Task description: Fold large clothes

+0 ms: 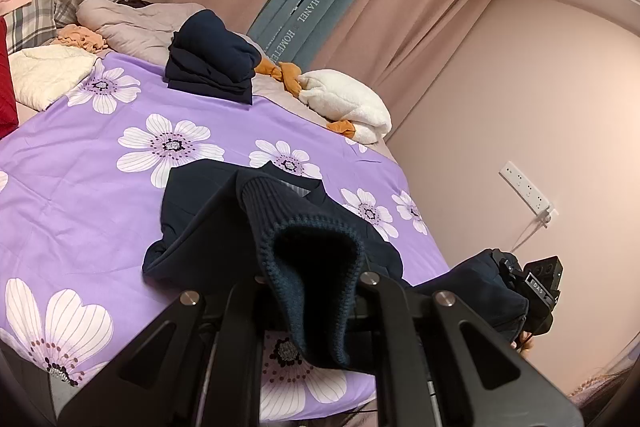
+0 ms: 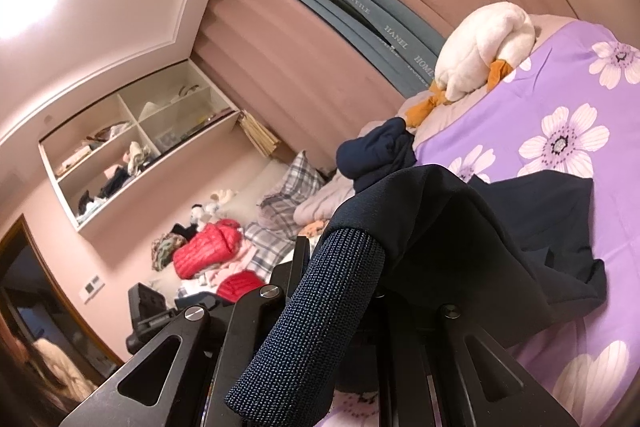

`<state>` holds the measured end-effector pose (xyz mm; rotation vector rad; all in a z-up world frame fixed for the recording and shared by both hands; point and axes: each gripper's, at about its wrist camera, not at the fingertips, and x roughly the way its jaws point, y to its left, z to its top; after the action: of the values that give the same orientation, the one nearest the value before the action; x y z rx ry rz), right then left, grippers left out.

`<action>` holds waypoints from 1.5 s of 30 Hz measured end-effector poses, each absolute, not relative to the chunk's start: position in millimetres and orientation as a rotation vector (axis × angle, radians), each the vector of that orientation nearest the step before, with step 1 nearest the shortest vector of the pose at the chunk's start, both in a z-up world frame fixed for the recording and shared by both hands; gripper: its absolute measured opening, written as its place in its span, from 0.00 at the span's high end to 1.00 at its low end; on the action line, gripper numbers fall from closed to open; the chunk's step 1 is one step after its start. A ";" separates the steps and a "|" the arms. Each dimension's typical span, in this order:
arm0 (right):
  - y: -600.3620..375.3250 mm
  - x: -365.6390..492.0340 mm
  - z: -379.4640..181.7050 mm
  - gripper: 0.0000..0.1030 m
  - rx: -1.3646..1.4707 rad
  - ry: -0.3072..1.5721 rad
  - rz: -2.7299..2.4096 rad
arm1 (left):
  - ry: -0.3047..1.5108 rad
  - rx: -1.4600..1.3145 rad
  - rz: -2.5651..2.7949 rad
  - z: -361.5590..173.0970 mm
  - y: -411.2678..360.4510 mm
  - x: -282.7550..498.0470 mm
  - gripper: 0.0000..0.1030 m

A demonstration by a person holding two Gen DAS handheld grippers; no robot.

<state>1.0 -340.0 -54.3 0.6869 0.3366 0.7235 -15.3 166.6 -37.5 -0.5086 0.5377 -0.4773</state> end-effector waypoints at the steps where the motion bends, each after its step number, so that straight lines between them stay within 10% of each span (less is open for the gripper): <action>1: -339.7 1.5 -54.5 0.86 0.685 0.337 0.722 | 0.538 -0.510 -0.478 -37.8 166.7 -15.0 0.90; 45: -359.6 75.2 -66.3 0.86 0.758 0.374 0.519 | 0.652 -0.522 -0.431 -49.8 152.4 123.7 0.89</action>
<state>75.2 -359.6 -66.3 0.7582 0.3738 0.5191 123.7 152.4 -49.8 -0.5223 0.6520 -0.4309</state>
